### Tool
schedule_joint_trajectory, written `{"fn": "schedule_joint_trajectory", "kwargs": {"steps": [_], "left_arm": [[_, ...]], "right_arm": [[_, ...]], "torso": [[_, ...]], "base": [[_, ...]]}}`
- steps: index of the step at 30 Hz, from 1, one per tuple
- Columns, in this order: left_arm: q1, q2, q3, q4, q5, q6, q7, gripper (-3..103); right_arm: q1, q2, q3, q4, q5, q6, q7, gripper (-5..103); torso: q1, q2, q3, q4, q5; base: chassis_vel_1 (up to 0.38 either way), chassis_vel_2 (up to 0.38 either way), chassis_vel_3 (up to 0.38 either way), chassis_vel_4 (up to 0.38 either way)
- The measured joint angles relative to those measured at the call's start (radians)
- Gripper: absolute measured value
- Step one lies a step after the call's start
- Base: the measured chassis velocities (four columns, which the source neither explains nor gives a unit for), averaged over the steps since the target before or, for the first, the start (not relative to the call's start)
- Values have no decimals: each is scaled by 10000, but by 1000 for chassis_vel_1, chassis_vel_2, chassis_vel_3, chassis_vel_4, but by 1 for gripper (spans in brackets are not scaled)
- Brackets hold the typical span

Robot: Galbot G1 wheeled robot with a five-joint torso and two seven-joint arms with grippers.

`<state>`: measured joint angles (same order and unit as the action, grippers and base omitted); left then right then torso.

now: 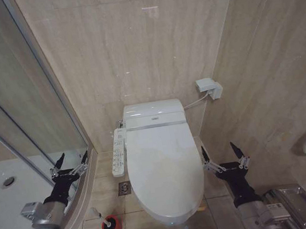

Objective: Open the toilet lid, clean the toilet bowl with a toilet brush, close the toilet lid, and flush.

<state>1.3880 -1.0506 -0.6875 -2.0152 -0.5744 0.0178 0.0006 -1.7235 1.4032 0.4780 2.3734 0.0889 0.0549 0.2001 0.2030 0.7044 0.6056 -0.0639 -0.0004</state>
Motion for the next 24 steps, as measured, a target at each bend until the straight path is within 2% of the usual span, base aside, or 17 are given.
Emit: {"fn": "schedule_joint_trajectory", "kwargs": {"steps": [1, 2, 3, 7, 8, 12, 13, 15, 16, 21, 23, 24], "left_arm": [[-194, 154, 92, 296, 7, -90, 39, 99], [-400, 302, 181, 591, -1, -191, 95, 92], [-400, 302, 181, 591, -1, -191, 95, 92], [-1780, 1013, 841, 2364, -216, -677, 441, 92], [-1780, 1013, 841, 2364, -216, -677, 441, 92], [-3687, 1384, 2151, 4031, -506, -872, 634, 90], [-3687, 1384, 2151, 4031, -506, -872, 634, 90], [-4452, 1418, 2716, 4603, -686, -894, 693, 90], [-4830, 1418, 2978, 4917, -709, -928, 741, 76], [-5735, 1418, 3595, 5626, -790, -998, 809, 76], [-6513, 1417, 4053, 6338, -917, -1178, 1064, 76], [-6865, 1417, 4268, 6659, -940, -1265, 1194, 56]], "right_arm": [[1, 1, 0, 0, 0, 0, 1, 100], [1, 0, 0, 0, 0, 0, 0, 100], [1, 0, 0, 0, 0, 0, 0, 100], [0, 0, 0, 0, 0, 0, 2, 100], [0, 0, 0, 0, 0, 0, 2, 100], [1, 0, 0, -1, 0, 0, 2, 100], [1, 0, 0, -1, 0, 0, 2, 100], [1, 0, 0, 0, 0, 0, 1, 100], [1, 1, 0, 0, 0, 0, 2, 100], [1, 0, 0, -1, 0, 0, 2, 100], [0, 0, 0, -1, 0, 0, 1, 100], [0, -1, -1, 0, 0, -1, 1, 100]], "torso": [[0, 0, -1, 0, 2], [-1, 0, -1, 1, 2], [-1, 0, -1, 1, 2], [0, 0, -1, 3, 4], [0, 0, -1, 3, 4], [0, 0, 0, -5, 3], [0, 0, 0, -5, 3], [1, 0, 0, -6, 3], [1, 0, 0, -3, 4], [0, 1, 0, -1, 3], [-1, 0, 0, 2, 4], [-1, 1, -1, 0, 3]], "base": [[0, 0, 0, 0], [0, 0, 0, 0], [0, 0, 0, 0], [0, 0, 0, 0], [0, 0, 0, 0], [0, 0, 0, 0], [0, 0, 0, 0], [0, 0, 0, 0], [0, 0, 0, 0], [0, 0, 0, 0], [0, 0, 0, 0], [0, 0, 0, 0]]}}
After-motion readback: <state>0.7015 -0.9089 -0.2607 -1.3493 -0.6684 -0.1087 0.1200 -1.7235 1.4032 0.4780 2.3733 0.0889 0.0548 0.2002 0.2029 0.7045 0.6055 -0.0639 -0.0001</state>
